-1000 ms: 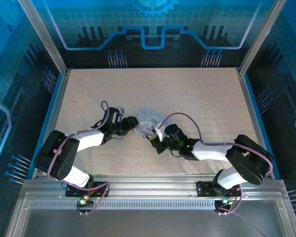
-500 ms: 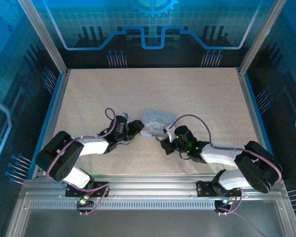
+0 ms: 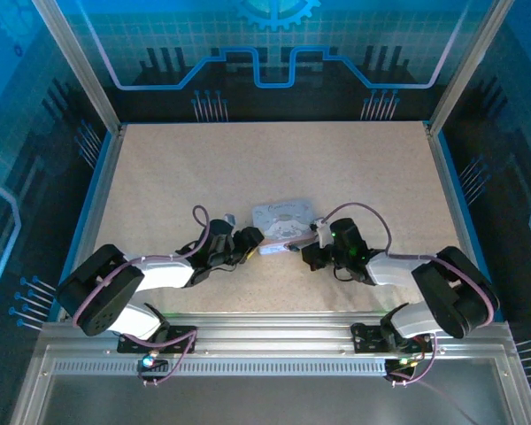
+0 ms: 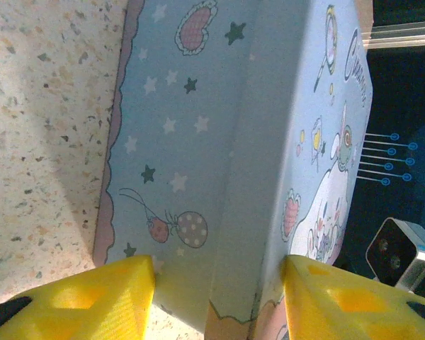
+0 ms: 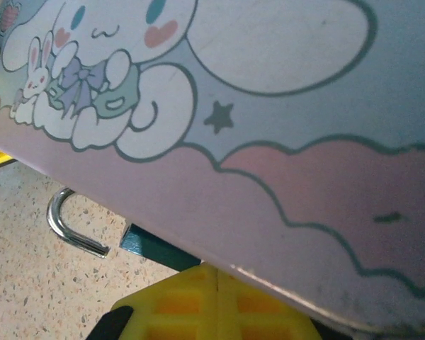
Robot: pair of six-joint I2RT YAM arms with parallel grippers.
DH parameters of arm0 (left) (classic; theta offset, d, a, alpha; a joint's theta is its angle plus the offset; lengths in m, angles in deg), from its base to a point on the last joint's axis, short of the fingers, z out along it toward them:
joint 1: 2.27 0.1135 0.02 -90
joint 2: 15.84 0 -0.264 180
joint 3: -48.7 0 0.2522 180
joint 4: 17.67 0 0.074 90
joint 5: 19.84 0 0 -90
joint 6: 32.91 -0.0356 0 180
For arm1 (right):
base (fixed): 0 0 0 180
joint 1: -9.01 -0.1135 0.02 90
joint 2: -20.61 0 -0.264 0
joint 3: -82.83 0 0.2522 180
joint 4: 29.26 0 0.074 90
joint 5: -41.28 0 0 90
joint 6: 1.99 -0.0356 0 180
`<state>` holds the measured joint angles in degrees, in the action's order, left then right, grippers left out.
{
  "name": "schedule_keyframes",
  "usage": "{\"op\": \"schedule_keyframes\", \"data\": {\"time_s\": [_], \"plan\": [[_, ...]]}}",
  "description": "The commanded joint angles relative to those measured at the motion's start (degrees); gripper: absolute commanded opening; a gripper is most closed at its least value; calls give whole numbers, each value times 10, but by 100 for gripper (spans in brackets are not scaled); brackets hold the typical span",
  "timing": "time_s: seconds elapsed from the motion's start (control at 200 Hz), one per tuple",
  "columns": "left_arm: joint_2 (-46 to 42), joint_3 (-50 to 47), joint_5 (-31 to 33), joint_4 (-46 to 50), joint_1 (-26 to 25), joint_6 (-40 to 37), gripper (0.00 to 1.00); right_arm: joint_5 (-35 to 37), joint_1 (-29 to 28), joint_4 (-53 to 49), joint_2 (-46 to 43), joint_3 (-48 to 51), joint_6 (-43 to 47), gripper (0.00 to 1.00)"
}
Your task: Unlock a padlock with a key
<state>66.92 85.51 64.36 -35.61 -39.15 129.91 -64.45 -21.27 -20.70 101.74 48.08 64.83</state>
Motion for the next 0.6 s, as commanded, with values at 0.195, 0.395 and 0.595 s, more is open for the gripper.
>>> {"op": "schedule_keyframes", "data": {"time_s": [0.195,0.395,0.595], "plan": [[-50,-18,13,193,-24,-15,66,-76,7,18,46,-16,-15,3],[-161,19,74,337,-21,-60,84,-52,8,14,8,2,-4,20],[-226,30,60,384,22,-87,88,-51,14,0,-38,14,16,40]]}}
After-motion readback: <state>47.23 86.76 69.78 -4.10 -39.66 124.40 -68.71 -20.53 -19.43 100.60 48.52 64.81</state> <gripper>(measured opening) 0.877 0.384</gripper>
